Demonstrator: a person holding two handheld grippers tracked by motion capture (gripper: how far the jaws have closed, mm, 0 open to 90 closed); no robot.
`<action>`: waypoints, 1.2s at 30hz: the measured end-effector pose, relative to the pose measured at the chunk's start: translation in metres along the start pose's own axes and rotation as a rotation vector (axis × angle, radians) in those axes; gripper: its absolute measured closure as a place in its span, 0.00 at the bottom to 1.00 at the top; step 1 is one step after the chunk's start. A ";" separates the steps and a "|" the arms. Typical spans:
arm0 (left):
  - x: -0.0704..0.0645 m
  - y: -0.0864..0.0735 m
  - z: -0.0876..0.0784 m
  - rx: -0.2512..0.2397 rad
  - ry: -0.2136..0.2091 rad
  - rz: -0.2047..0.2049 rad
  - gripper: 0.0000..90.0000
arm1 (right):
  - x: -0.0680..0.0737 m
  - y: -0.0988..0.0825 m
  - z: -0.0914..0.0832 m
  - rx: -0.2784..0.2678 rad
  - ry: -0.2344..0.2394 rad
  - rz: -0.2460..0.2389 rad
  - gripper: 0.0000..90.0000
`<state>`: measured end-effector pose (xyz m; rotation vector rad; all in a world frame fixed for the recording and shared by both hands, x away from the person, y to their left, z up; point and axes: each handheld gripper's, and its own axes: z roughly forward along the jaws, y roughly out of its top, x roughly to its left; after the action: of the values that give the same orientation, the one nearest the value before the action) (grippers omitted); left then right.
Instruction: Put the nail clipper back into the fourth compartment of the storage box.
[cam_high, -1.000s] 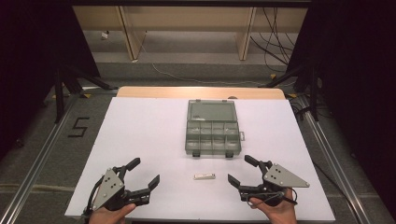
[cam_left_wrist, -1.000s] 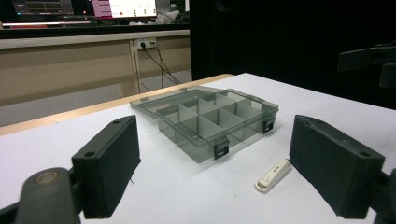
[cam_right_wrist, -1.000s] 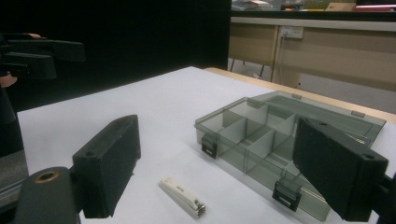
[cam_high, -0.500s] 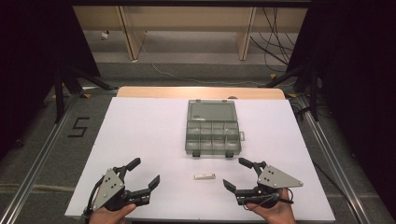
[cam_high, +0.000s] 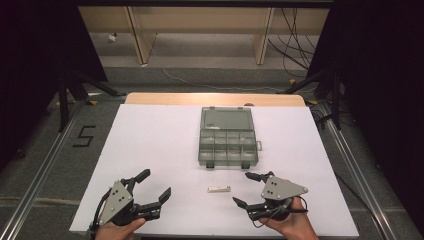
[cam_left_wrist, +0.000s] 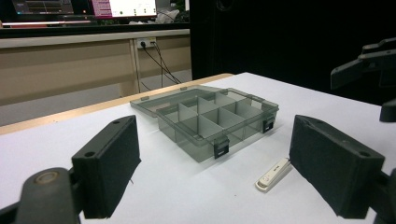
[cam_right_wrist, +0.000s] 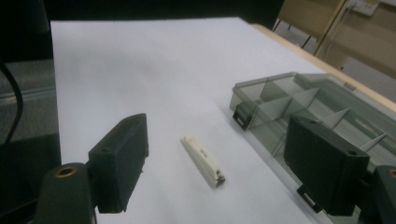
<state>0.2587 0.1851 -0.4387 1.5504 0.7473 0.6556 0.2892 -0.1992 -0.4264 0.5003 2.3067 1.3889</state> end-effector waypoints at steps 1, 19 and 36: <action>0.000 0.000 0.000 -0.001 0.000 -0.001 0.18 | 0.000 0.000 0.001 0.016 0.003 -0.007 0.26; -0.001 -0.001 0.000 0.001 -0.002 -0.012 0.18 | -0.015 0.012 0.033 0.299 0.130 -0.110 0.29; 0.000 0.000 0.000 0.002 -0.004 -0.003 0.18 | -0.031 0.018 0.078 0.499 0.208 -0.164 0.30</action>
<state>0.2587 0.1846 -0.4391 1.5517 0.7473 0.6491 0.3574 -0.1480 -0.4394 0.3044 2.8022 0.8148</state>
